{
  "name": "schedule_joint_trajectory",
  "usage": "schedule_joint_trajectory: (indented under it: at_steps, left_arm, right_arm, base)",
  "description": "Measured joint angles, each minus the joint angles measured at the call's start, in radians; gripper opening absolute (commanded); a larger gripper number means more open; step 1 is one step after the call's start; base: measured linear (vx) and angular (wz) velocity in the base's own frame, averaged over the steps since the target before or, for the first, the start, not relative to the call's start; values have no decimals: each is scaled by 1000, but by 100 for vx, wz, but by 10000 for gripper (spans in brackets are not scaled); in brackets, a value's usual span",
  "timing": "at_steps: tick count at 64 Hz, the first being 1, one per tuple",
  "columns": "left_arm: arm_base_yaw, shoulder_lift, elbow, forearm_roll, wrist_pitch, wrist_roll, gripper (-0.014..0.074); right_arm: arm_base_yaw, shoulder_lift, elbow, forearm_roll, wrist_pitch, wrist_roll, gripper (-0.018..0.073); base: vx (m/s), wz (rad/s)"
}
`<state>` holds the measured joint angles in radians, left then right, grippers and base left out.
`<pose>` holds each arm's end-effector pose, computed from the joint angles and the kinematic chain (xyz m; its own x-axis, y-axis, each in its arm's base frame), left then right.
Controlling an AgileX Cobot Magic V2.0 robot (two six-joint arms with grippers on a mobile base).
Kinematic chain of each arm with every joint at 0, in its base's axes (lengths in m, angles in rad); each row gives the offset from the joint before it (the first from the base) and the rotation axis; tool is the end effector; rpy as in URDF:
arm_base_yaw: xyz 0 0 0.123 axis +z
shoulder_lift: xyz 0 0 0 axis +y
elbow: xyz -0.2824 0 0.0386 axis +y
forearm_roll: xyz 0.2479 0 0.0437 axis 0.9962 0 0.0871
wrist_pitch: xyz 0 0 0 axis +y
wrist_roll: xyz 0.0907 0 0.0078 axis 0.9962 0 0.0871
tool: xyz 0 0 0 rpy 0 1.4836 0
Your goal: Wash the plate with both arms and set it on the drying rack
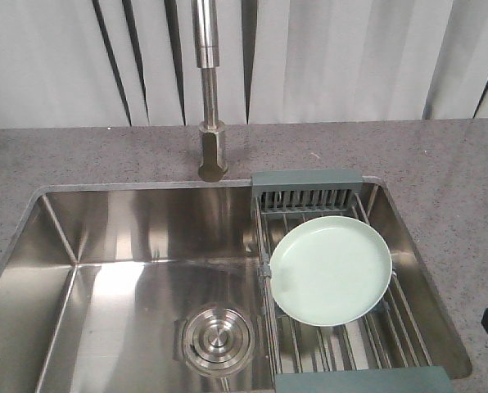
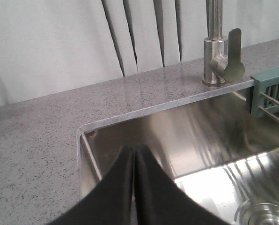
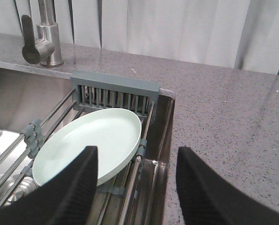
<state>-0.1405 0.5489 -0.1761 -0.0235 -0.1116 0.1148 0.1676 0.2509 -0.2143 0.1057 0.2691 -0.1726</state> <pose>0.1145 -0.0160 0.2378 -0.1582 0.1146 -0.9807 0.1526 0.9842 0.0904 0.0727 0.0149 0.2454 -0.1981 -0.1051 -0.9745 -0.2083 0.9760 -0.0629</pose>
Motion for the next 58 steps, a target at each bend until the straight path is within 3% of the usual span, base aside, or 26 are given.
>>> schedule_joint_trajectory:
  at_steps: [58]
  left_arm:
    - [0, 0, 2, -1, 3, 0, -6]
  right_arm:
    - [0, 0, 0, 0, 0, 0, 382]
  base:
    - [0, 0]
